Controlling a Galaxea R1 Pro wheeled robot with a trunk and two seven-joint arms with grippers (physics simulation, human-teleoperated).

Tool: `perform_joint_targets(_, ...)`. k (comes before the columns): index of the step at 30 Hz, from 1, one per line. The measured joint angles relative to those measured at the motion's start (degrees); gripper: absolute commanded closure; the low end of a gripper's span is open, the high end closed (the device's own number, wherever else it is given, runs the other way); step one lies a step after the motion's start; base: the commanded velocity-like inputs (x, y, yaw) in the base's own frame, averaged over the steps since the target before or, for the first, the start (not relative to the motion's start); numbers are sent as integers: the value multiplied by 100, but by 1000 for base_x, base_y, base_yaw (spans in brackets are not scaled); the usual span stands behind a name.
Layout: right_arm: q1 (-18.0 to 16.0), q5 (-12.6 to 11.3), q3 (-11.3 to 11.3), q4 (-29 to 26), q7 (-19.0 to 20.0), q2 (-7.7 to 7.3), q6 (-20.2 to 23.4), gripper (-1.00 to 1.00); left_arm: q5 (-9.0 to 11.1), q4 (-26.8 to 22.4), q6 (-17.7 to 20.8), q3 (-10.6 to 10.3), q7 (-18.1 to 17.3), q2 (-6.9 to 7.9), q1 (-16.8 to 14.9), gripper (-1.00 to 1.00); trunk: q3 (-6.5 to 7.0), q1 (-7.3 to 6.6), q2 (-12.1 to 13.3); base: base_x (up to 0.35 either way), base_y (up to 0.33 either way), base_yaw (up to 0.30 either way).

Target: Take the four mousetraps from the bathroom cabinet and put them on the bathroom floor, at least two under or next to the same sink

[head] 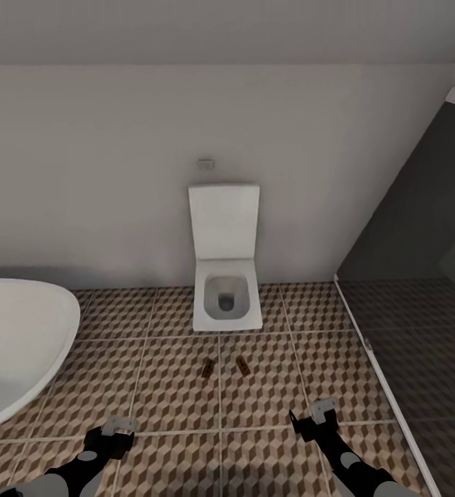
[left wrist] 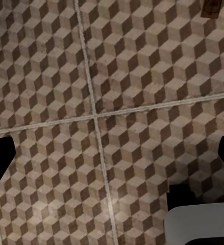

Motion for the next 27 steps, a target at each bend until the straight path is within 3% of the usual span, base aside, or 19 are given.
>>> perform_joint_targets(27, 0, 3, 0, 0, -1, 0, 0, -100, 3, 1, 4, 4, 0, -6, 0, -100, 246, 0, 0, 0, 0, 0)
